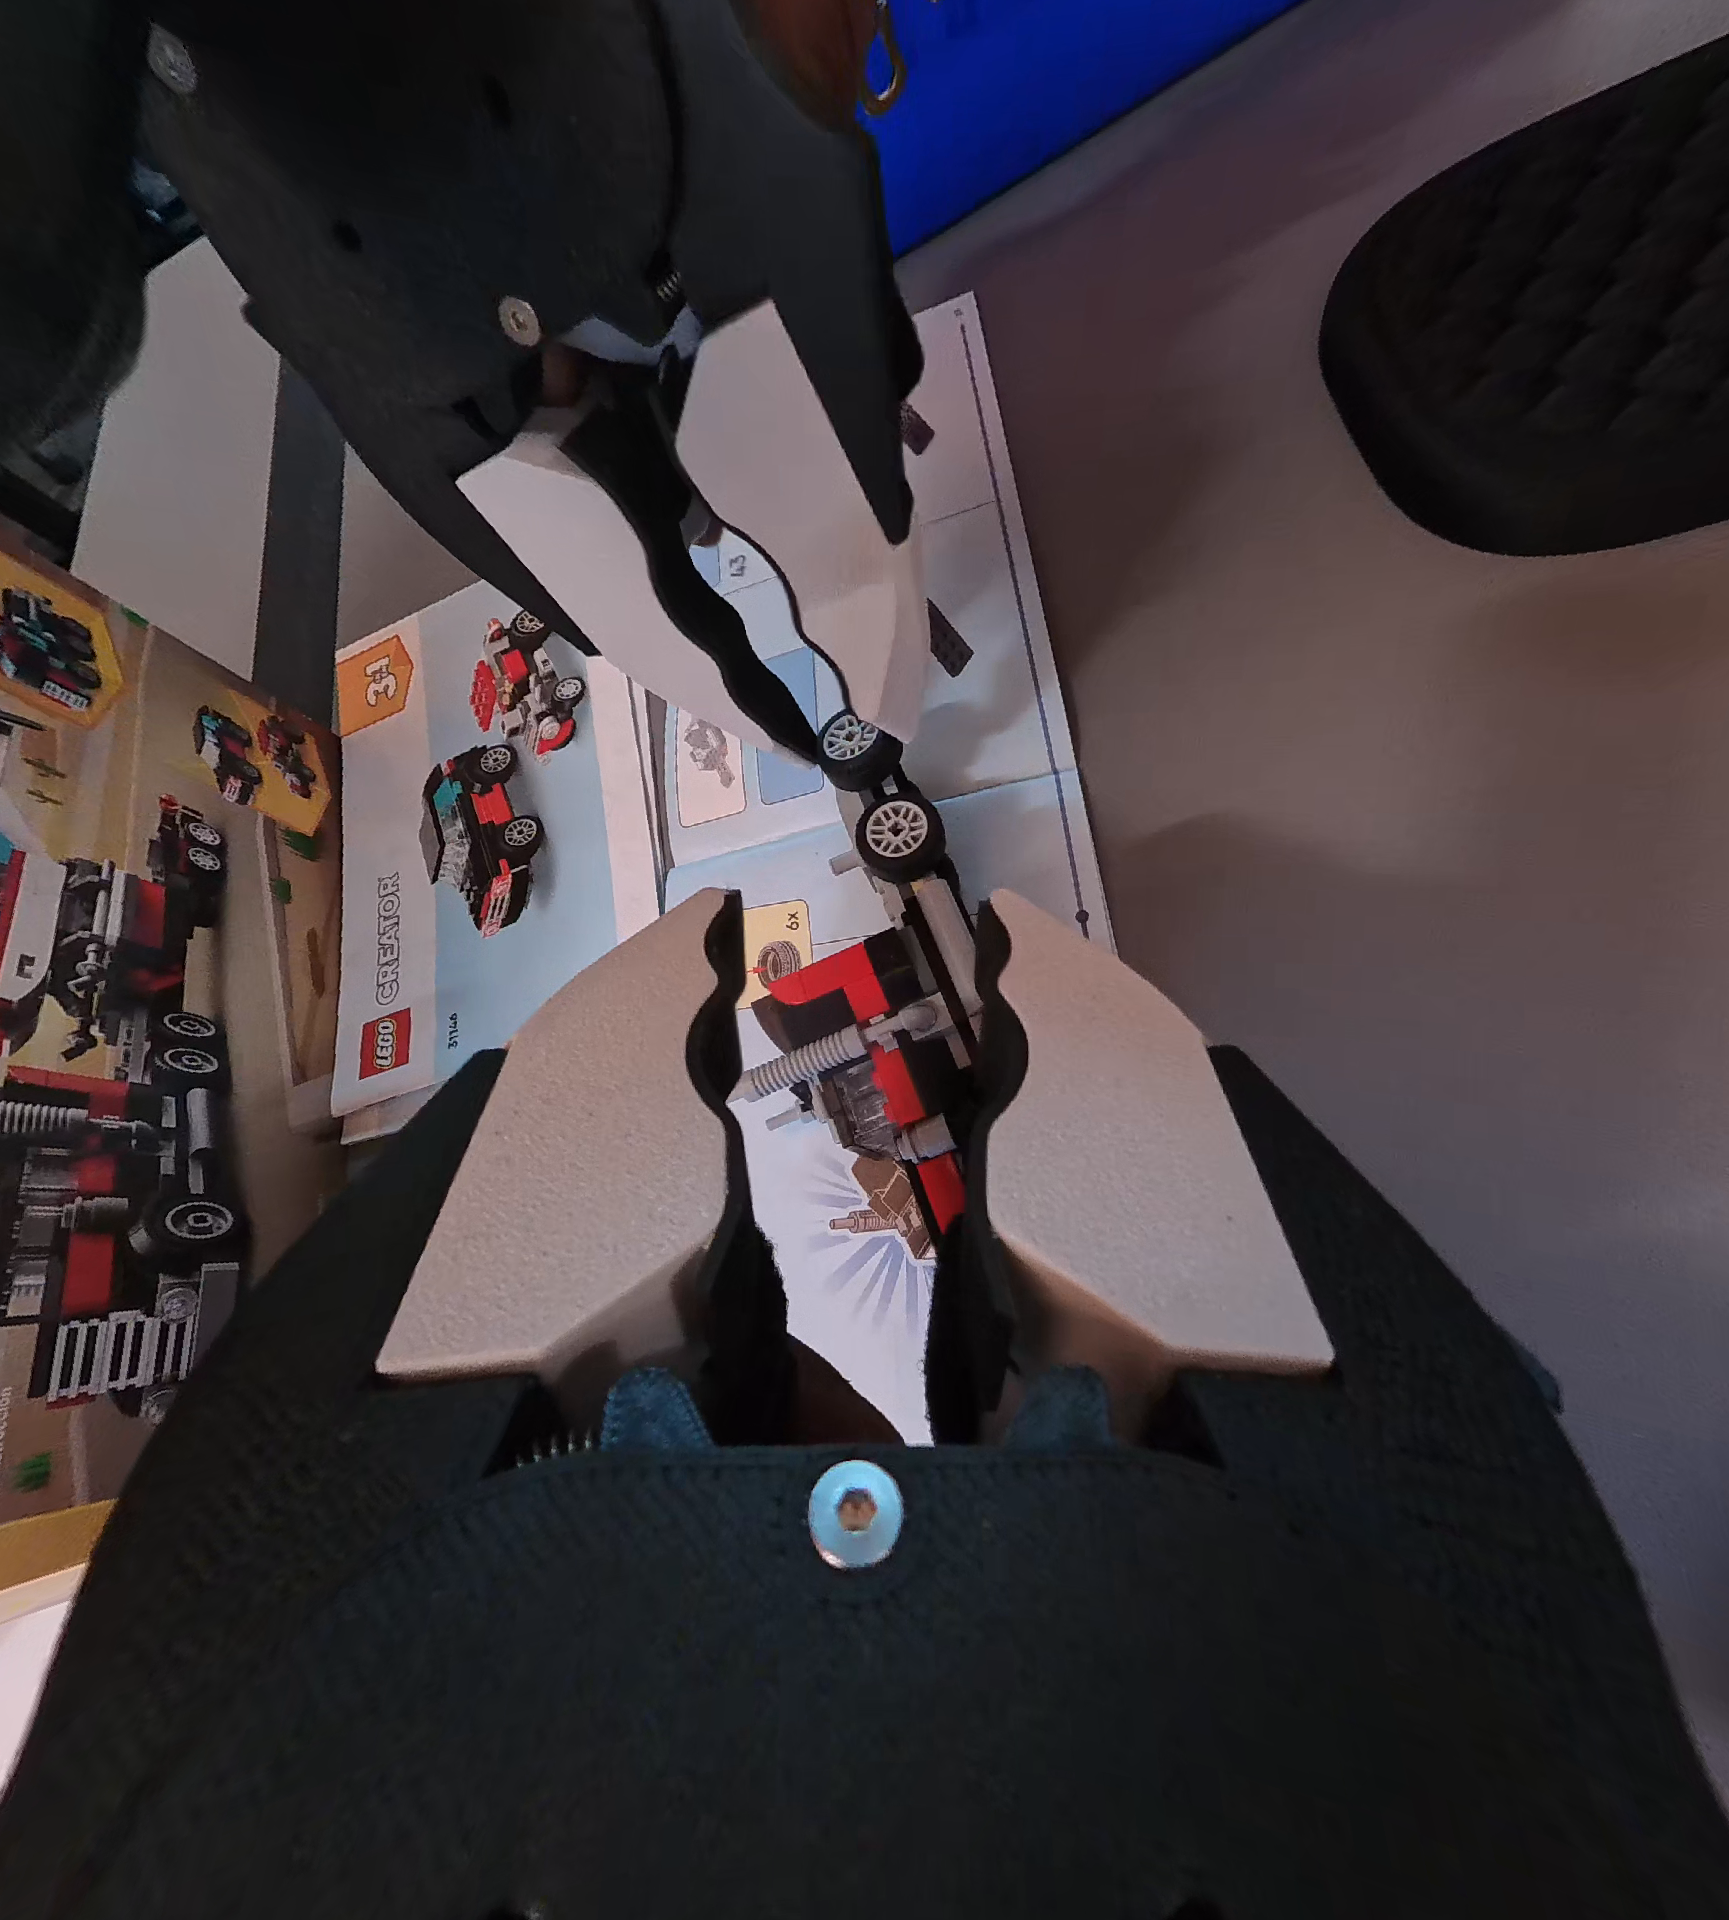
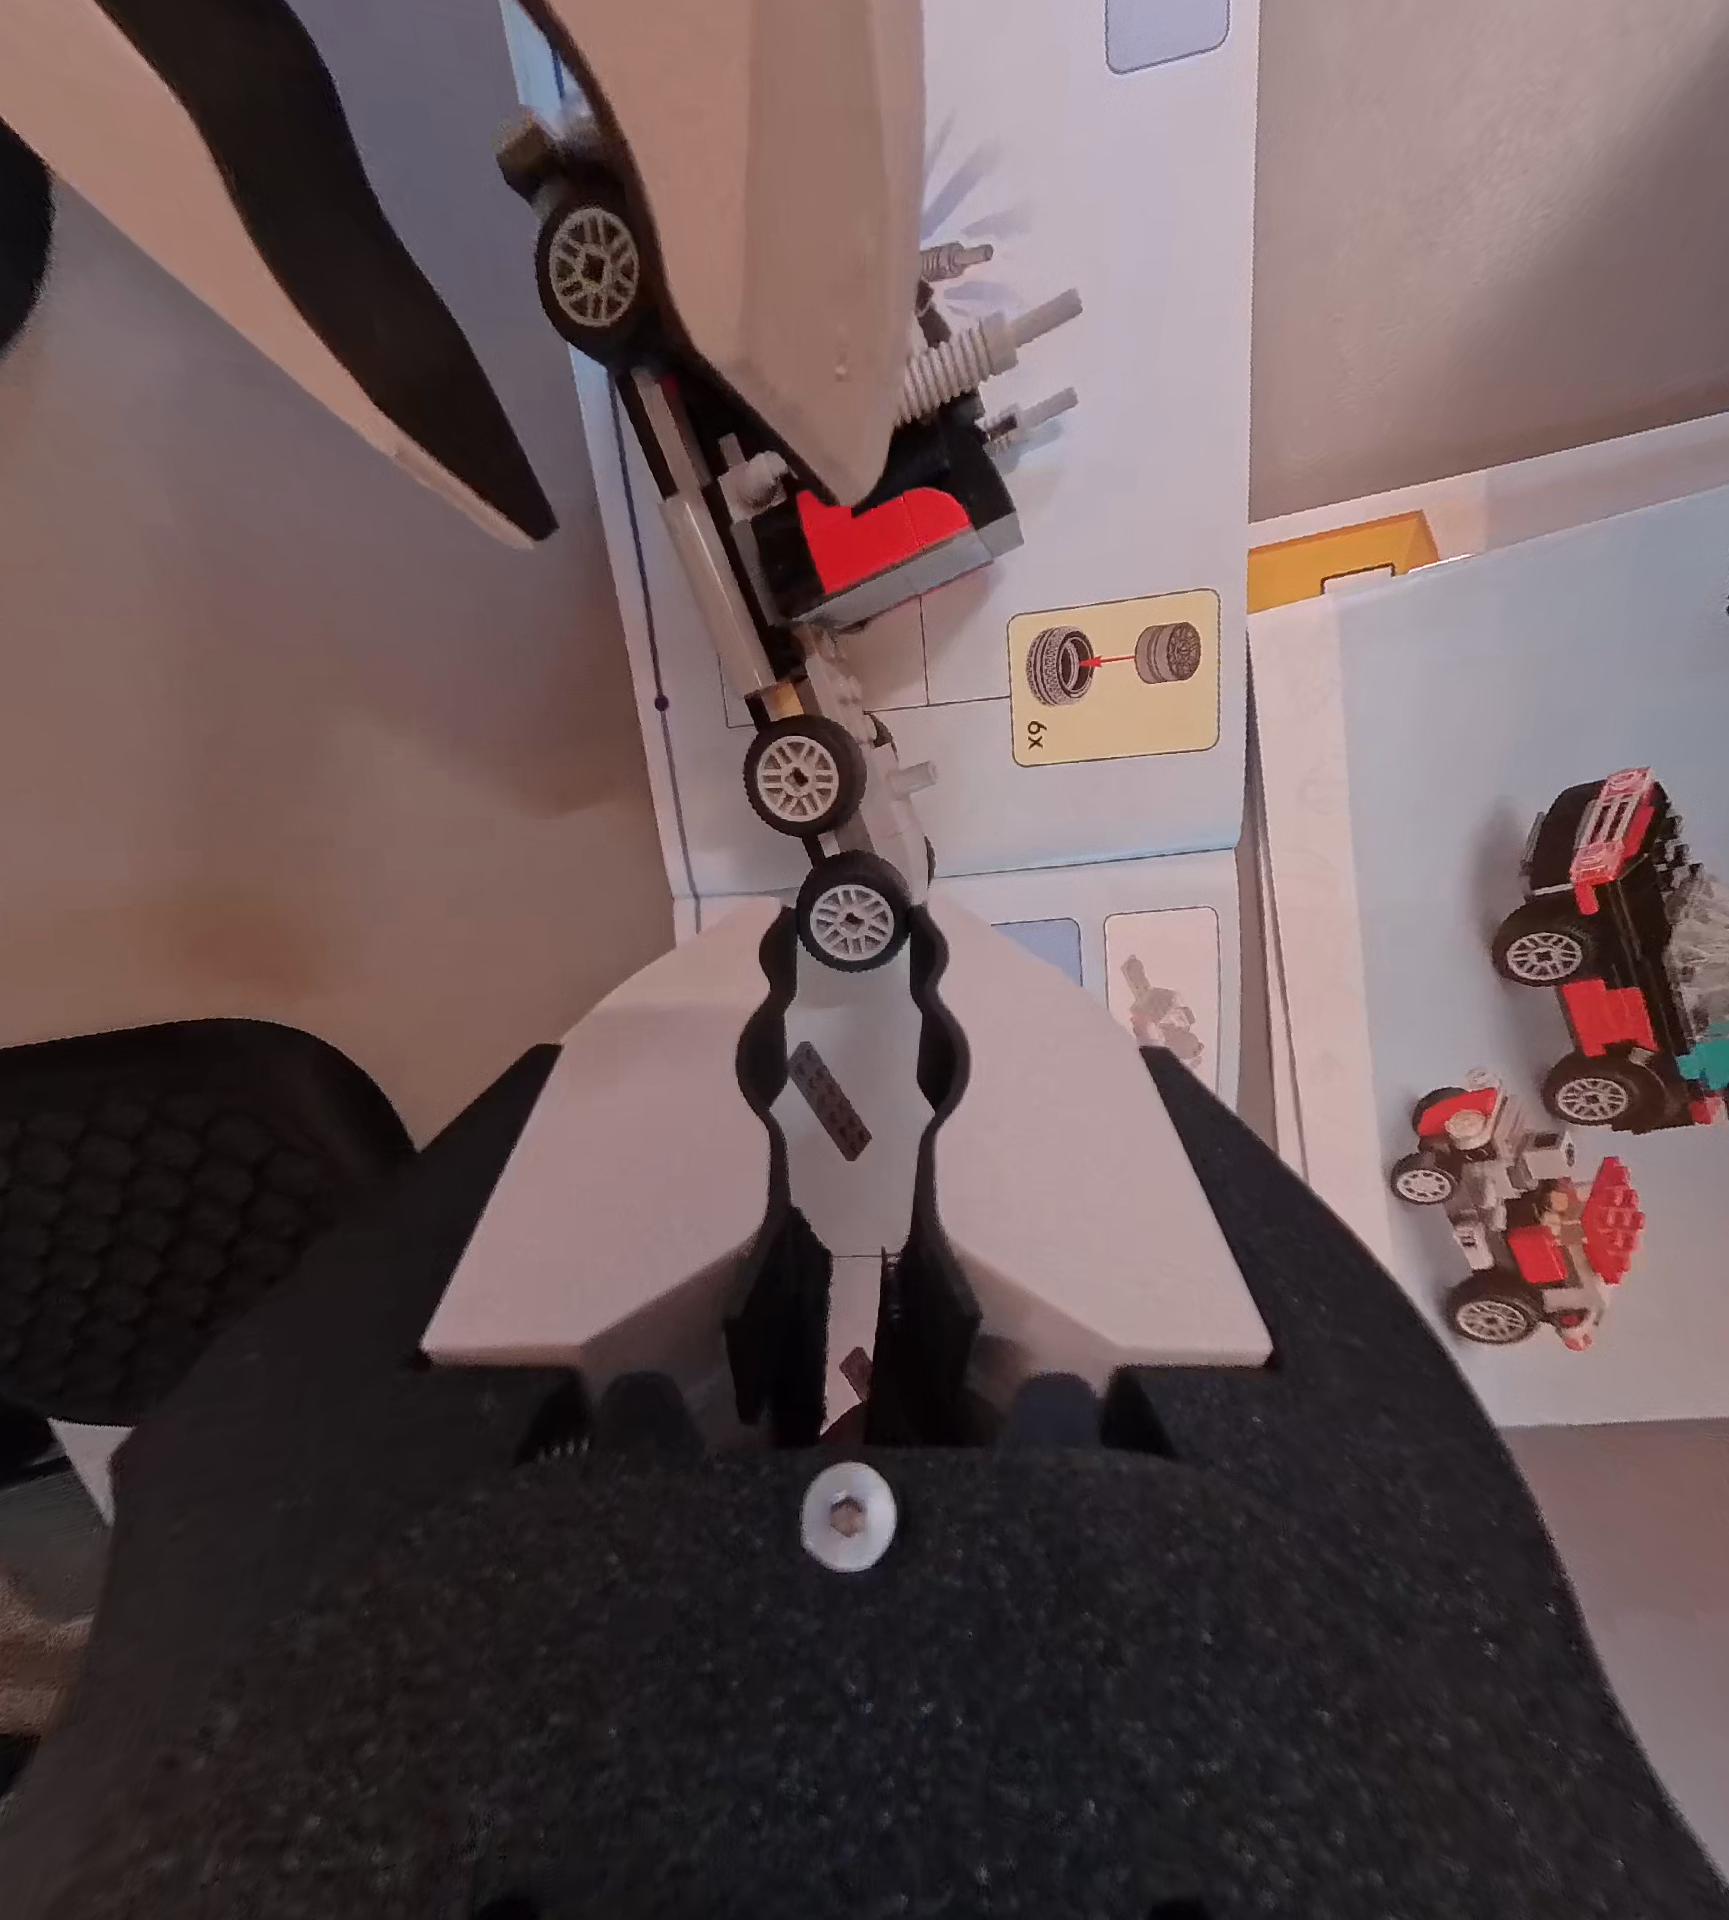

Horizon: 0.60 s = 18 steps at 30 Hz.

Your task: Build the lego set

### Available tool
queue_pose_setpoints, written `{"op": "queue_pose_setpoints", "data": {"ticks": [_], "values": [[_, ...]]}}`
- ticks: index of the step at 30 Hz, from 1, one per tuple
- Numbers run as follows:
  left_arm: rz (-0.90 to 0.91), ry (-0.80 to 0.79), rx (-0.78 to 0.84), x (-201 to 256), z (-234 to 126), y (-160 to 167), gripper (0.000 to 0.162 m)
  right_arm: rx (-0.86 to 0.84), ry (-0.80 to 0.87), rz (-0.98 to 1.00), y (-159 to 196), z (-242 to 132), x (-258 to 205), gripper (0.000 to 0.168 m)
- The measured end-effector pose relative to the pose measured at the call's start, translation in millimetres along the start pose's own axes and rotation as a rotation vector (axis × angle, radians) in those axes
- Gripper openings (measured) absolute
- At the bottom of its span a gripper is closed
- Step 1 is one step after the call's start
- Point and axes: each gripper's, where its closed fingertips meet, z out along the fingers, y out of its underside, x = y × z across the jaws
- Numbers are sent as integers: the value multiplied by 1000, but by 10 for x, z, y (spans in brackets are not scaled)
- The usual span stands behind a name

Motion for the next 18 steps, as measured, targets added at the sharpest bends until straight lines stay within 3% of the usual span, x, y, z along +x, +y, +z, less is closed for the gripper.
{"op": "queue_pose_setpoints", "data": {"ticks": [6,18], "values": [[-6,7,1,5,11,11,43,-83,111,-41,7,6,4,21],[15,71,-26,111,106,61,28,-236,78,-11,-10,44,-44,21]]}}
